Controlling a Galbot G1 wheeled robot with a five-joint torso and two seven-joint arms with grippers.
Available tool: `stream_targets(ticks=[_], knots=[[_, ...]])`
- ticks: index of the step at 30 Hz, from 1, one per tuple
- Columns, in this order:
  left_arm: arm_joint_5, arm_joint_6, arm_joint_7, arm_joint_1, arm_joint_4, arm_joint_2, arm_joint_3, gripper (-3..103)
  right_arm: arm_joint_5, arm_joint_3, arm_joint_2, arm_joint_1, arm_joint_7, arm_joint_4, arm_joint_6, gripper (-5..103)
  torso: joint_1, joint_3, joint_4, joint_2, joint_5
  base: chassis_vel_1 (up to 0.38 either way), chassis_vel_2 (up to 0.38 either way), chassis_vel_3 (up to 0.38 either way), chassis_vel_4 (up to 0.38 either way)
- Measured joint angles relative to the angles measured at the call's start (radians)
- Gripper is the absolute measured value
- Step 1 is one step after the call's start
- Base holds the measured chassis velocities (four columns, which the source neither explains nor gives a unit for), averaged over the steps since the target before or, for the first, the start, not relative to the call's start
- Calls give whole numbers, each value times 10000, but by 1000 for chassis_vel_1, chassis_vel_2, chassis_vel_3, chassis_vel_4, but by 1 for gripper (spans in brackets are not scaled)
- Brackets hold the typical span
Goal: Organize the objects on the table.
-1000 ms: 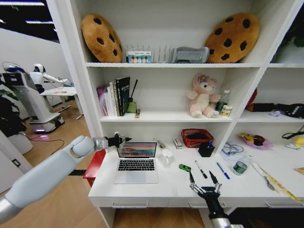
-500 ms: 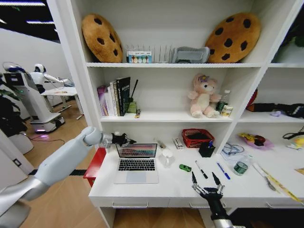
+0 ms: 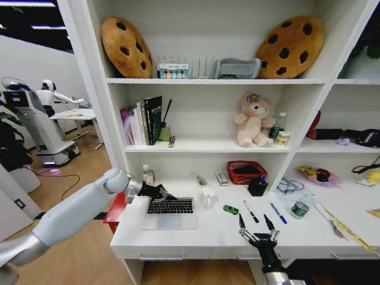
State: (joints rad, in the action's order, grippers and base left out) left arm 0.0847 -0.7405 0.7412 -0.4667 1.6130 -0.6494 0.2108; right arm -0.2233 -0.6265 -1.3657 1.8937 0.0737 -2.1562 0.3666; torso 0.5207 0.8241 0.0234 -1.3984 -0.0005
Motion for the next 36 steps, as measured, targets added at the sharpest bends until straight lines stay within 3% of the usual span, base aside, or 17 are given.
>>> stream_targets(ticks=[1, 4, 7, 9, 11, 13, 15, 17, 20, 25, 27, 29, 30, 32, 33, 35, 36], knots=[[0, 0, 0, 0, 0, 0, 0, 0, 0, 0, 0, 0, 0, 0, 0, 100, 0, 0, 0, 0, 0, 0, 0, 0, 0], [-1844, 2363, -1657, -1400, 790, 1026, -930, 0, -2, 11, -4, 17, 65, 4, -16, 100, -1, -1, -7, 0, 5, 0, 0, 0, 0], [-1717, 3148, -1870, -2024, 1161, 1297, -1725, 0, 1, 52, -19, 18, 76, 10, -32, 100, -2, -2, -9, -1, 7, 0, 0, 0, 0], [-1429, 3126, -1855, -2139, 1135, 1298, -1911, 0, 15, 74, -31, 15, 76, 11, -37, 100, -3, -3, -6, -2, 7, 0, 0, 0, 0], [-692, 2689, -1697, -2213, 854, 1141, -2118, 0, 52, 112, -58, 13, 77, 11, -43, 100, -2, -2, -4, -1, 6, 0, 0, 0, 0], [964, 1635, -1325, -2215, 443, 783, -2410, 0, 89, 147, -93, 14, 78, 0, -46, 100, -1, -1, 1, -1, 3, 0, 0, 0, 0], [1323, 1237, -1150, -2172, 327, 668, -2466, 0, 95, 148, -97, 18, 78, -5, -46, 100, -1, -1, -2, -1, 6, 0, 0, 0, 0], [2449, -184, -461, -1953, -46, 101, -2603, 0, 107, 145, -100, 47, 76, -33, -42, 100, -1, -1, -3, -1, 5, 0, 0, 0, 0], [3312, -782, -469, -2038, 147, -125, -2644, 0, 94, 82, -96, 97, 77, -44, -1, 100, 2, 1, 5, 0, 0, 0, 0, 0, 0], [2574, -738, -790, -2897, 657, 27, -2680, 0, 70, 51, -98, 108, 113, -42, 45, 100, 0, 0, -1, -1, 8, 0, 0, 0, 0], [1043, 398, -1599, -3732, 724, 494, -2879, 0, 69, 74, -100, 91, 123, -76, 34, 100, 1, 0, 0, 0, -1, 0, 0, 0, 0], [-1590, 2814, -3123, -5411, 1699, 1290, -3524, 0, 68, 80, -120, 89, 154, -93, 27, 100, 0, 0, -11, 0, 11, 0, 0, 0, 0], [-1590, 2814, -3123, -5411, 1699, 1290, -3524, 0, 68, 80, -120, 89, 154, -93, 27, 100, 0, 0, -11, 0, 11, 0, 0, 0, 0], [-3986, 4278, -4696, -6984, 2696, 1301, -4480, 0, 58, 65, -159, 99, 257, -72, 27, 100, -1, -2, -10, -1, 5, 0, 0, 0, 0], [-3986, 4278, -4696, -6984, 2696, 1301, -4480, 0, 58, 65, -159, 99, 257, -72, 27, 100, -1, -2, -10, -1, 5, 0, 0, 0, 0], [-5046, 5243, -6168, -7954, 3279, 1005, -5242, 0, 14, 63, -123, 105, 336, -32, 1, 100, -1, -2, 0, -1, 6, 0, 0, 0, 0], [-5775, 5982, -7507, -8453, 3675, 722, -5575, 0, -11, 92, -62, 83, 377, -29, -59, 100, -1, -2, -1, -2, 6, 0, 0, 0, 0]])
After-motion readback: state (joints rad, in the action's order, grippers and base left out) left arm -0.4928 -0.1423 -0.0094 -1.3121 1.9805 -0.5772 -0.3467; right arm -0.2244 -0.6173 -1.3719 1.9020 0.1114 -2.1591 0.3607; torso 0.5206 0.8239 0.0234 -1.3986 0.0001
